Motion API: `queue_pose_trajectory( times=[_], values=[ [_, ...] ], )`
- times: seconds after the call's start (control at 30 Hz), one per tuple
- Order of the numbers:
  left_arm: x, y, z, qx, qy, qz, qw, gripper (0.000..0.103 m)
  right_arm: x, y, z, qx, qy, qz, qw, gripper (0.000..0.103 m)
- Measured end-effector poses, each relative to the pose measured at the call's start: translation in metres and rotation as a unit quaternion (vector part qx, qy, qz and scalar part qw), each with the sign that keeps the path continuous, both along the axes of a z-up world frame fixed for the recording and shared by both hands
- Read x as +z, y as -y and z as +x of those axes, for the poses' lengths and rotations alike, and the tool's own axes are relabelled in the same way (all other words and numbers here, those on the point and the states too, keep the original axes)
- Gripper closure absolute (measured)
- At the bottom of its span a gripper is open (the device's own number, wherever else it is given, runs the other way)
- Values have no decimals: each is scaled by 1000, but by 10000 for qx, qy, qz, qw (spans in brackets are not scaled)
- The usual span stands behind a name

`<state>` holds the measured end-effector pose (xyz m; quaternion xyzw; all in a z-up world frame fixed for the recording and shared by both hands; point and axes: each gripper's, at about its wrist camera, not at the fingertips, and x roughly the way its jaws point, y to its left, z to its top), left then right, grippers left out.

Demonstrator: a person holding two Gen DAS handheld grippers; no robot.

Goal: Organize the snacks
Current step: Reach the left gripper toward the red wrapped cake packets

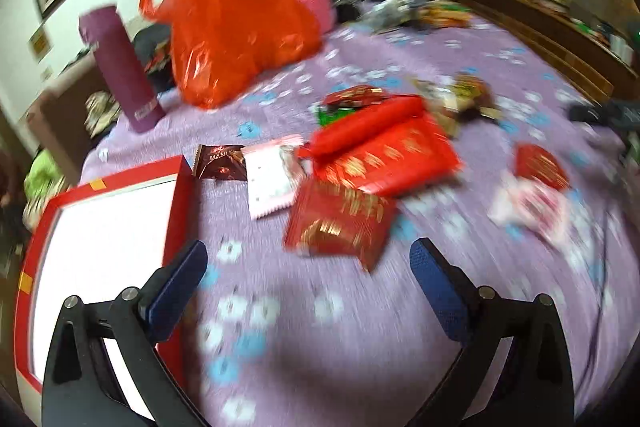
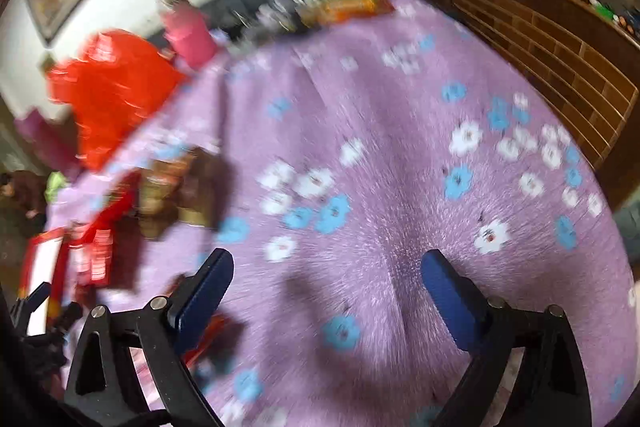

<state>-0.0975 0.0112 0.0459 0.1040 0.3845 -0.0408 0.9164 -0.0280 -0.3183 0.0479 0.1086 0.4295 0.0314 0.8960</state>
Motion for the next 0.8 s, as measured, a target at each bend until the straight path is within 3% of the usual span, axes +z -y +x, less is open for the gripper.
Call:
queue_pose_trajectory(
  times=[0.13, 0.2, 0.27, 0.33, 0.43, 0.5, 0.53, 0.57, 0.6, 0.8],
  values=[
    [17, -9, -23, -79, 391, 151, 9991, 1, 21, -37, -17, 1011, 68, -203, 9946, 6],
    [26, -15, -16, 75, 559, 343, 9978, 1, 22, -53, -19, 1282, 50, -235, 9915, 6],
    [34, -17, 1, -10, 591, 316, 9978, 1, 21, -68, -17, 1426, -5, -571, 9881, 6],
    [32, -15, 20, -293, 396, 515, 9975, 1, 14, -79, -13, 1493, -85, -835, 9852, 7],
    [14, -9, 36, -576, 7, 717, 9958, 1, 3, -90, -8, 1583, -215, -841, 9836, 10],
    [0, -4, 43, -704, -208, 742, 9945, 1, -7, -93, -1, 1529, -361, -893, 9835, 15],
    [-4, -1, 43, -707, -277, 732, 9944, 1, -13, -96, 2, 1588, -452, -960, 9816, 25],
    [-10, 0, 48, -681, -379, 673, 9947, 1, -19, -98, 4, 1636, -530, -994, 9801, 37],
    [-14, 1, 52, -638, -487, 562, 9952, 1, -24, -100, 7, 1692, -653, -983, 9785, 42],
    [-37, -4, 68, -116, -1014, 25, 9948, 3, -33, -107, 6, 1718, -618, -1231, 9754, 44]
  ],
)
